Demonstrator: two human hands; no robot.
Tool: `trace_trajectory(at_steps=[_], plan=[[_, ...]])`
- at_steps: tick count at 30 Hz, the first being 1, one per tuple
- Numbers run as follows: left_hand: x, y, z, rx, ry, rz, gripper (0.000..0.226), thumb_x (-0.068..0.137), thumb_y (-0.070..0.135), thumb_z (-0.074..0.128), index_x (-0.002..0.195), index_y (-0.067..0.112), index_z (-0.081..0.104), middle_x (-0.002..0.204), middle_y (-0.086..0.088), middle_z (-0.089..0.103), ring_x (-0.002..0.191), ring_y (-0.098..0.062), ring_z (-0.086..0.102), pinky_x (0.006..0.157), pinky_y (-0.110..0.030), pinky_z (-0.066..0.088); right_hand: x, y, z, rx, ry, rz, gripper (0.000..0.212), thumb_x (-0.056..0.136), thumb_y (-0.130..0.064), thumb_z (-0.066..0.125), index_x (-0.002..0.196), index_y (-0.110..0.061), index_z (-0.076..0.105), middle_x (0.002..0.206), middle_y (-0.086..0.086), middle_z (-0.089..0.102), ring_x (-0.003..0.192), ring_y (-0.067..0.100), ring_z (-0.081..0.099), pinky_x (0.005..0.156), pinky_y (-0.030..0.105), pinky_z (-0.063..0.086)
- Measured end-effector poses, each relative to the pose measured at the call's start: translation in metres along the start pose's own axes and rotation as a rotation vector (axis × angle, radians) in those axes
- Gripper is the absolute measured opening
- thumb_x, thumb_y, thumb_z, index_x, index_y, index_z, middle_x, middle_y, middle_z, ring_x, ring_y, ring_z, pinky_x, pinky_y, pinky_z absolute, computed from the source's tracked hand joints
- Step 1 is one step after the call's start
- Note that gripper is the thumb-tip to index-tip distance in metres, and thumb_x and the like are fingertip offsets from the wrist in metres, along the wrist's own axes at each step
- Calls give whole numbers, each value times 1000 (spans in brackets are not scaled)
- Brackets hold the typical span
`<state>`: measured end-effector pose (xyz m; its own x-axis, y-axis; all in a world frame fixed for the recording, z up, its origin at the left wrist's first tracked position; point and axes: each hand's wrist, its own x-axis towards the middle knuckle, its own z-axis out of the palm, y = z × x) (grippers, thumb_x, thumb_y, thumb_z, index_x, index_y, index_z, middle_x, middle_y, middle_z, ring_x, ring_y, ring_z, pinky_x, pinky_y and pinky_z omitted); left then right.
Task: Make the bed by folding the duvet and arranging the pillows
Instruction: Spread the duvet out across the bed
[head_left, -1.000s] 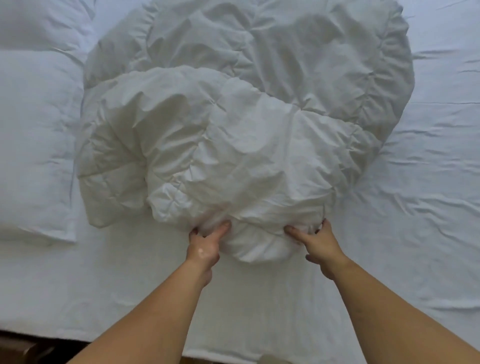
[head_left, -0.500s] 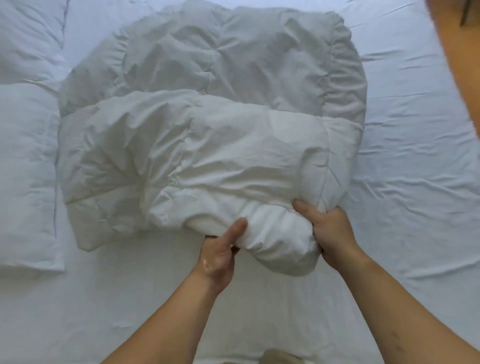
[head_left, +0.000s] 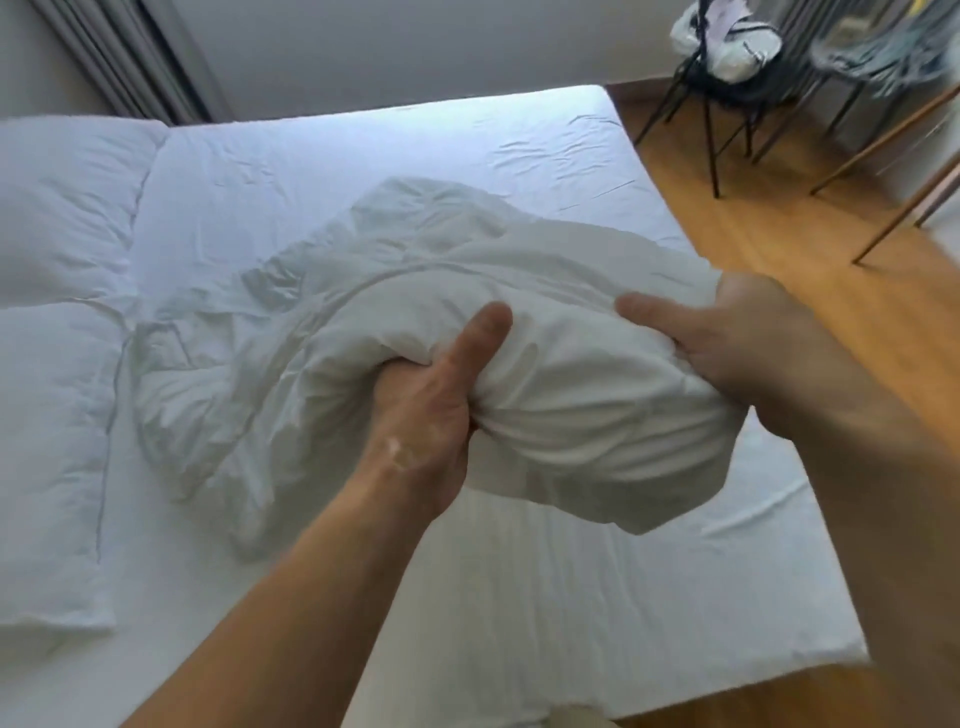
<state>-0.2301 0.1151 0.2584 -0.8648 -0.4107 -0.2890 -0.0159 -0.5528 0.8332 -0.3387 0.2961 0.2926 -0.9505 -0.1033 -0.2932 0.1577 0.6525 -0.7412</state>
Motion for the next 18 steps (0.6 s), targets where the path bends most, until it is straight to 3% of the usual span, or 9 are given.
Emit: trace_trajectory(at_steps=[2, 4, 8, 10, 12, 14, 16, 18], plan=[[-9, 19, 14, 25, -69, 23, 47, 70, 28, 83, 112, 10, 71, 114, -4, 76, 108, -20, 72, 92, -38, 58, -4, -16, -27, 32, 6, -50, 63, 65, -65, 82, 101, -14, 71, 94, -3, 71, 84, 20, 67, 67, 33, 51], [-5, 23, 27, 9, -82, 19, 47, 70, 27, 81, 112, 8, 72, 114, -7, 76, 108, -23, 72, 94, -41, 58, 9, -23, -39, 65, 33, -68, 66, 55, -66, 84, 92, -13, 73, 90, -1, 74, 82, 22, 70, 70, 39, 58], [32, -10, 48, -11, 101, -113, 43, 80, 23, 82, 116, 1, 71, 111, -10, 77, 103, -26, 74, 96, -50, 56, 55, 9, -18, 241, 81, -120, 73, 52, -62, 85, 107, -15, 72, 101, -6, 76, 92, 15, 73, 88, 46, 60], [55, -33, 56, -69, 167, -183, 44, 81, 26, 82, 116, 1, 71, 112, -12, 76, 102, -28, 74, 93, -50, 58, 69, 42, -6, 346, -33, -209, 85, 58, -63, 85, 129, -23, 60, 119, -7, 70, 106, 12, 69, 95, 45, 57], [73, -53, 63, -130, 169, -212, 53, 77, 32, 84, 120, 3, 70, 118, -13, 74, 106, -29, 72, 94, -50, 57, 73, 78, 3, 414, -260, -337, 112, 58, -56, 89, 153, -33, 32, 141, -11, 56, 126, 9, 58, 102, 40, 51], [83, -70, 72, -149, 171, -214, 66, 70, 37, 87, 122, 2, 69, 119, -14, 73, 109, -30, 71, 96, -49, 56, 77, 110, 14, 366, -350, -384, 130, 57, -46, 94, 157, -42, 12, 148, -17, 48, 133, 6, 51, 105, 38, 48], [85, -87, 78, -149, 90, -191, 70, 70, 37, 86, 127, 0, 65, 124, -15, 71, 114, -30, 69, 96, -45, 55, 87, 128, 20, 326, -195, -352, 112, 64, -43, 92, 154, -46, 24, 140, -21, 56, 127, 7, 57, 103, 42, 50], [79, -107, 78, 8, 40, -144, 65, 74, 28, 84, 130, 5, 62, 127, -10, 70, 115, -25, 68, 89, -37, 56, 104, 136, 13, 341, -37, -325, 63, 78, -38, 83, 134, -45, 55, 121, -20, 68, 113, 6, 65, 97, 46, 54]])
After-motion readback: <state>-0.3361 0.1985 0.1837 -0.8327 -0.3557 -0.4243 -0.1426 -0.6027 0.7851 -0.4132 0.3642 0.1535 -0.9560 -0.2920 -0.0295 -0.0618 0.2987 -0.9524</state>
